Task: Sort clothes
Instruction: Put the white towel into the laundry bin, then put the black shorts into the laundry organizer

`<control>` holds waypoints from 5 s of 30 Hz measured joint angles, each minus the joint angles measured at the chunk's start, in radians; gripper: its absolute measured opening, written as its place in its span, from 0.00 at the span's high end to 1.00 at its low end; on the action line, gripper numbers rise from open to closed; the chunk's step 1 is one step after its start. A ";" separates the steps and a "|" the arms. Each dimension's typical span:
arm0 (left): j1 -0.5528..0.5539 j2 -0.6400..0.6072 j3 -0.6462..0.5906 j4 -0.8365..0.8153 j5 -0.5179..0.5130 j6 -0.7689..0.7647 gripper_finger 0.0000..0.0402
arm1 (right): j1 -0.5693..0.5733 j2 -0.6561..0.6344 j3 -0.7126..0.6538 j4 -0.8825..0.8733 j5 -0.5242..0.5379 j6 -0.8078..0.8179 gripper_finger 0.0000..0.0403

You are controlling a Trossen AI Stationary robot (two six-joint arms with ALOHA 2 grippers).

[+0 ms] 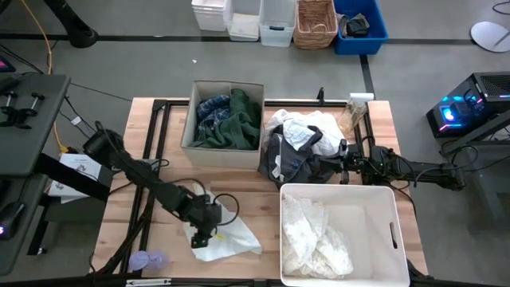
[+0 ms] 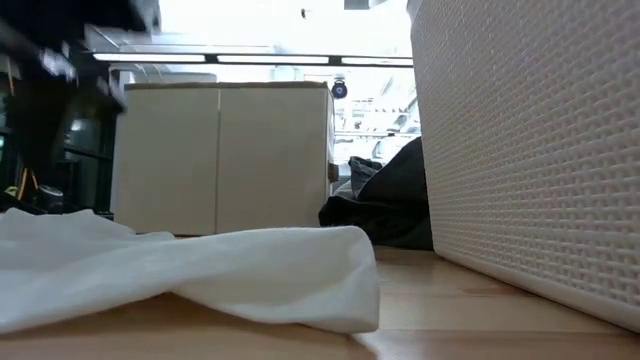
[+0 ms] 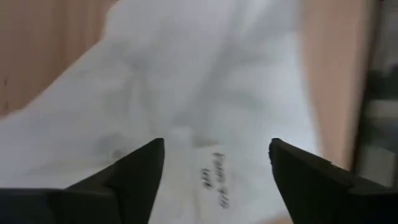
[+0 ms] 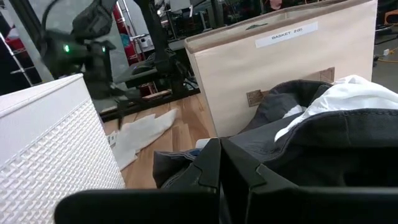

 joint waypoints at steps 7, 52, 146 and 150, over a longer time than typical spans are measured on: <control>0.005 0.165 0.001 -0.001 -0.044 -0.204 0.25 | 0.000 0.000 0.000 0.000 0.000 0.000 1.00; 0.243 0.197 0.778 0.658 -0.189 0.758 1.00 | 0.000 0.000 0.000 0.000 0.000 0.000 1.00; 0.536 -0.834 -0.236 0.777 -0.288 0.028 0.57 | 0.000 0.000 0.000 0.000 0.000 0.000 1.00; 0.534 -0.836 -0.233 0.851 -0.366 -0.035 0.57 | 0.000 0.001 0.000 0.096 0.023 0.205 1.00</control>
